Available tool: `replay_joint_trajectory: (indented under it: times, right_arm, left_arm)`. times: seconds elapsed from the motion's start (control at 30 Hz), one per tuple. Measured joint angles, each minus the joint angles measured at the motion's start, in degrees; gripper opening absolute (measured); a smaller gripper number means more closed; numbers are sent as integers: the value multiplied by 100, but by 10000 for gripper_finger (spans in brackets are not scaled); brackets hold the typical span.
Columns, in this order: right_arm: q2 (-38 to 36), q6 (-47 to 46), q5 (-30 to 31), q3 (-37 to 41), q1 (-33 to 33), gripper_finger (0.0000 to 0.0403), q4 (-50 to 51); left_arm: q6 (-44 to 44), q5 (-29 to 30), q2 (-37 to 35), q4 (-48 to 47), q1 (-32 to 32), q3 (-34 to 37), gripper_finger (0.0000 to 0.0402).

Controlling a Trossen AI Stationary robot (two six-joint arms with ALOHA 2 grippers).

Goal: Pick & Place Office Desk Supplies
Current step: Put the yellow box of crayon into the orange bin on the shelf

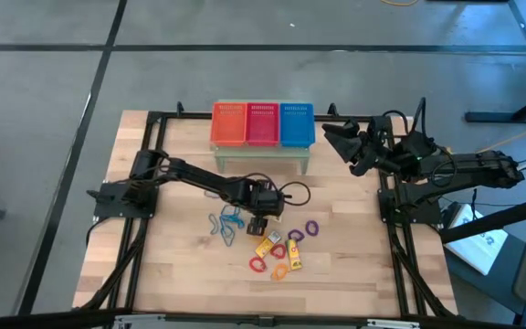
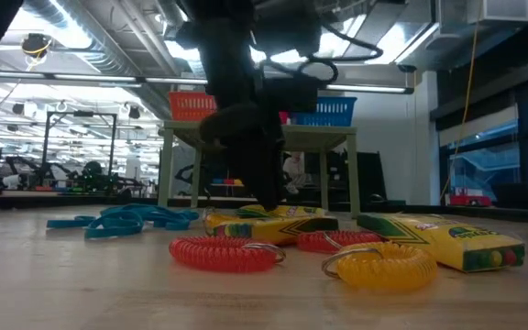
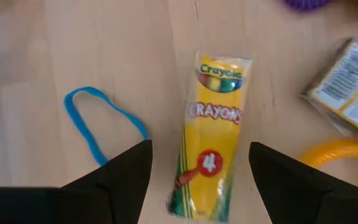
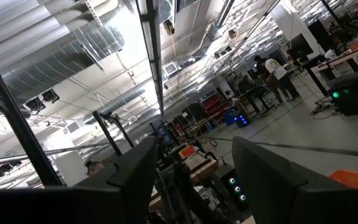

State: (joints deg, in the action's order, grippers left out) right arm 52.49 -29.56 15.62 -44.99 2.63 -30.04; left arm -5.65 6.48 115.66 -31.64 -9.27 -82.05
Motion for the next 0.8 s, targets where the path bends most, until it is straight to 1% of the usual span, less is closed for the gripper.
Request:
replay_joint_trajectory:
  times: [0.17,0.33,0.43,0.53,0.63,0.7,0.8]
  right_arm:
    - [0,53,0,0,0,213,0]
    - [0,145,70,0,0,213,6]
    - [0,155,136,0,0,213,4]
    - [0,155,152,0,0,213,2]
    - [0,154,151,0,0,213,2]
    - [0,155,151,0,0,213,2]
    - [0,145,151,0,0,213,0]
  left_arm:
    - [-55,-220,68,157,-27,5,267]
    - [-105,-22,93,163,-138,3,261]
    - [-28,20,93,129,-156,3,233]
    - [32,284,93,127,-155,3,196]
    - [37,231,93,125,-104,3,168]
    - [124,91,160,121,-83,-2,158]
    - [314,59,329,115,-89,-16,155]
